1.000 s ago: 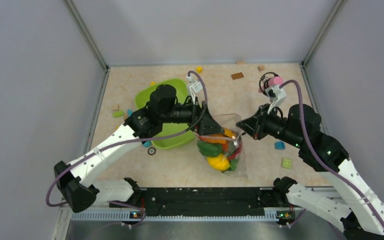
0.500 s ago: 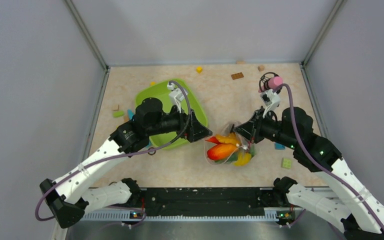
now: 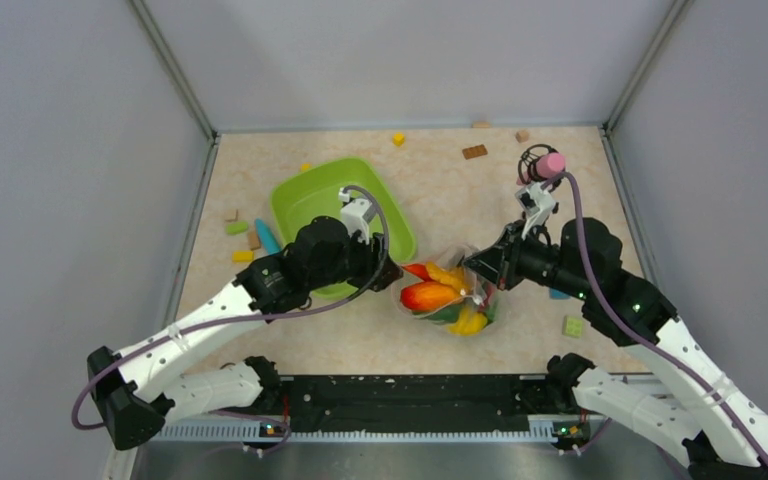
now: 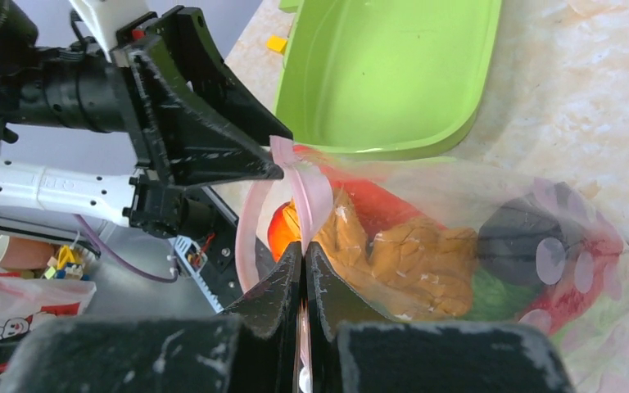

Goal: Place the food in the zip-top bag and seal the zipper
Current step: Adjust the zipper food storage bag at the center of the board, then zip the zipper food storage bag at the center of the board.

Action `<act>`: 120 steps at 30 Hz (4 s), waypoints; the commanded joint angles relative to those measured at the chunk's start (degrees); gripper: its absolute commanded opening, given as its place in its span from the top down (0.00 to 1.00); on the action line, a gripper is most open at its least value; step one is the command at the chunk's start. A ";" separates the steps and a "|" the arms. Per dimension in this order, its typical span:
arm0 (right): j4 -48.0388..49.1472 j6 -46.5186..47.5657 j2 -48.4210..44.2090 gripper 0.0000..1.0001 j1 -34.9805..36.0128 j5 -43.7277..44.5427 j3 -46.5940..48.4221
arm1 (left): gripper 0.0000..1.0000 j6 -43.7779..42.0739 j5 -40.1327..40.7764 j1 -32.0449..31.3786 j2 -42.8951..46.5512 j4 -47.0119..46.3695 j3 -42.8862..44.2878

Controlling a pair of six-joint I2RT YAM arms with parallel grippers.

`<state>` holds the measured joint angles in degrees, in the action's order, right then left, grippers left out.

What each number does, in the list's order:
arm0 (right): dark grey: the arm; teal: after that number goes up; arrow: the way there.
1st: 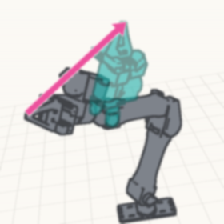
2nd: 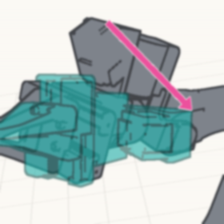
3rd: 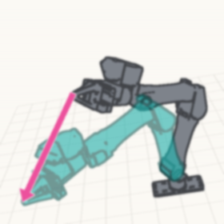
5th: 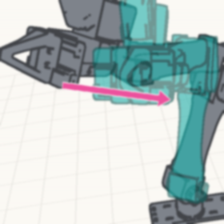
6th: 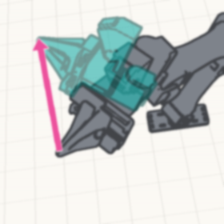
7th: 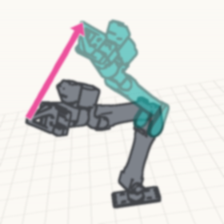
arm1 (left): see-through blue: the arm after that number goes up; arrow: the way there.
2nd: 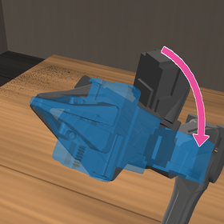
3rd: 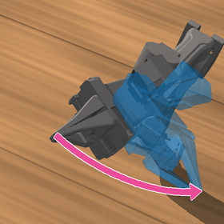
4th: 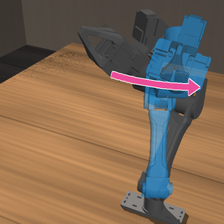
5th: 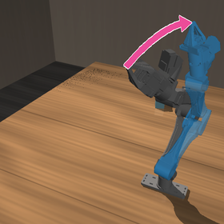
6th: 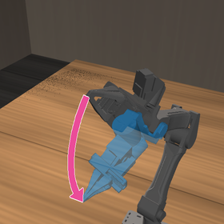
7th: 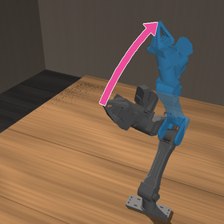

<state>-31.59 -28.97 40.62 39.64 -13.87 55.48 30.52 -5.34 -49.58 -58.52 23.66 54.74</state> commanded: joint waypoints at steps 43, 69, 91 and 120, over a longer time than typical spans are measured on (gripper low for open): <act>9.95 11.95 -6.07 0.23 0.36 -1.90 0.29 | 1.00 -44.85 -16.83 -3.89 -17.69 4.47 29.02; 7.07 2.68 7.07 1.00 0.36 0.18 3.51 | 0.18 -35.89 -11.88 -3.86 -15.03 -2.63 28.34; 14.29 -13.28 21.41 1.00 0.44 33.77 13.08 | 0.08 -5.67 -1.13 -6.31 3.56 -13.20 1.86; 11.50 -16.60 26.02 1.00 0.50 44.45 15.72 | 0.66 -8.39 31.31 -23.10 -22.11 -8.04 19.00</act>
<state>-20.21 -44.62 67.83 39.75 27.55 68.05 22.63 23.62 -72.49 -79.35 17.65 70.46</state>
